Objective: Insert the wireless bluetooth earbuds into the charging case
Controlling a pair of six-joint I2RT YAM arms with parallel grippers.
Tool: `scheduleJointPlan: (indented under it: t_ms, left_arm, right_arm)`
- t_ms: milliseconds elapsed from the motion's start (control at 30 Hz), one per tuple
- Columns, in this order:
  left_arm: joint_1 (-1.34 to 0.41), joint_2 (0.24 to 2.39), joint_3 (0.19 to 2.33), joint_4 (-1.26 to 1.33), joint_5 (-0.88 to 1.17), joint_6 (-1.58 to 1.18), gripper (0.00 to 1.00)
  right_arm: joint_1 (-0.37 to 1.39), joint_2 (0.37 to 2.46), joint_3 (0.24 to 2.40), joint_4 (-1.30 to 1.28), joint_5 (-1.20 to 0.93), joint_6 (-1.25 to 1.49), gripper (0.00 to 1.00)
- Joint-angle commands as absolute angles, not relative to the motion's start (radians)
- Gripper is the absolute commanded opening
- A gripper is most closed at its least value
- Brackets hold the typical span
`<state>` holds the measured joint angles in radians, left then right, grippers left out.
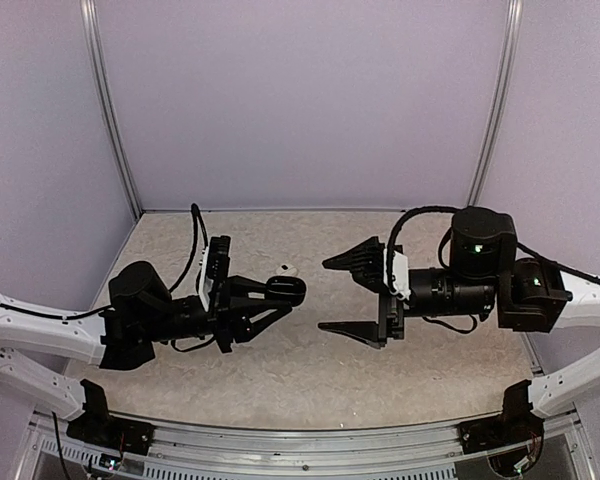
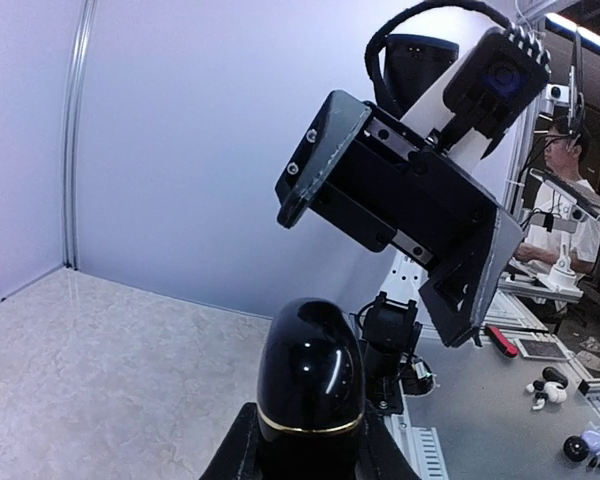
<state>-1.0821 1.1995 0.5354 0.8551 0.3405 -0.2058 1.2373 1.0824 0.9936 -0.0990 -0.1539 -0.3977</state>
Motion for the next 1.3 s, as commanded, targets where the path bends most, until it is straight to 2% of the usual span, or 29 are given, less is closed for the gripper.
scheduleJointPlan:
  t_ms: [0, 300, 667, 933, 1267]
  left_arm:
    - [-1.069, 1.175, 0.569, 0.804, 0.423, -0.34, 0.0]
    - [-1.076, 1.209, 0.576, 0.845, 0.436, -0.482, 0.0]
    - [-1.079, 1.249, 0.58, 0.896, 0.446, -0.547, 0.0]
    - [-1.081, 1.262, 0.587, 0.879, 0.417, -0.549, 0.0]
    - [-1.083, 1.257, 0.584, 0.841, 0.373, -0.525, 0.01]
  right_arm:
    - [1.294, 1.094, 0.969, -0.037, 0.001, -0.53, 0.82]
    - [1.367, 1.157, 0.955, 0.061, 0.159, -0.652, 0.75]
    - [1.4, 1.222, 0.971, 0.043, 0.237, -0.716, 0.68]
    - [1.422, 1.305, 1.019, 0.014, 0.378, -0.747, 0.62]
    - [1.425, 1.344, 1.045, 0.03, 0.503, -0.783, 0.44]
